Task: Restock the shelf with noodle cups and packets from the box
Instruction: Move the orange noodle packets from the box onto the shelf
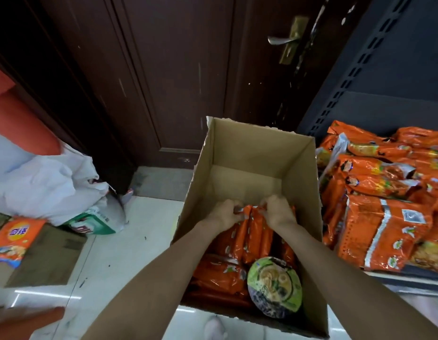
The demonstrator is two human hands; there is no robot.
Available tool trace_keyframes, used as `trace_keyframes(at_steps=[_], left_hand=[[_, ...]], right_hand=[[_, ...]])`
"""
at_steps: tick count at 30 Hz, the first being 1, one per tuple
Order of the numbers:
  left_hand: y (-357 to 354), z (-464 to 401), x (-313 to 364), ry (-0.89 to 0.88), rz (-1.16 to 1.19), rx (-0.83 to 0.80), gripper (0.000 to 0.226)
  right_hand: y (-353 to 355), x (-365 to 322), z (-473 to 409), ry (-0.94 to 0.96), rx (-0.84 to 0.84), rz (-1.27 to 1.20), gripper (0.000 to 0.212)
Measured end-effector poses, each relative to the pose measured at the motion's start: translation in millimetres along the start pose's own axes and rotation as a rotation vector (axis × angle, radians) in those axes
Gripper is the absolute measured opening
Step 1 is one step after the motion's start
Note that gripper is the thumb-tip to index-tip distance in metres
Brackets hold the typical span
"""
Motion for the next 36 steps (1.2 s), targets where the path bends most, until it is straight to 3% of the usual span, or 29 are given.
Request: trace_keyframes(at_steps=[6,14,23,30,36], left_hand=[[5,-4,-3,0.011,0.037,0.192,0.004],[50,58,24,-0.312,0.236,0.441,0.008],[79,160,125,-0.626,0.398,0.58,0.009],[21,225,208,-0.804,0.409,0.535,0.007],[-69,261,266,-0.826,0.313,0.564,0.009]], right_hand=[[14,-7,10,0.013,0.08,-0.08,0.019],[74,-21,50,0.204,0.375,-0.185,0.008],[182,-15,129,0.379,0.777,-0.284,0.01],[238,46,226,0.387,0.985,-0.279,0.008],[247,144,308,0.251,0.996,-0.13,0.007]])
Point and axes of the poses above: each hand's wrist, its own z-axis away from the middle knuckle, its own y-axis out of the back of the hand, x = y × z, the point moved 3 cm from there along -z, towards the middle knuckle, and after that the axes turned 13 degrees about y, right-handed, at the moved point
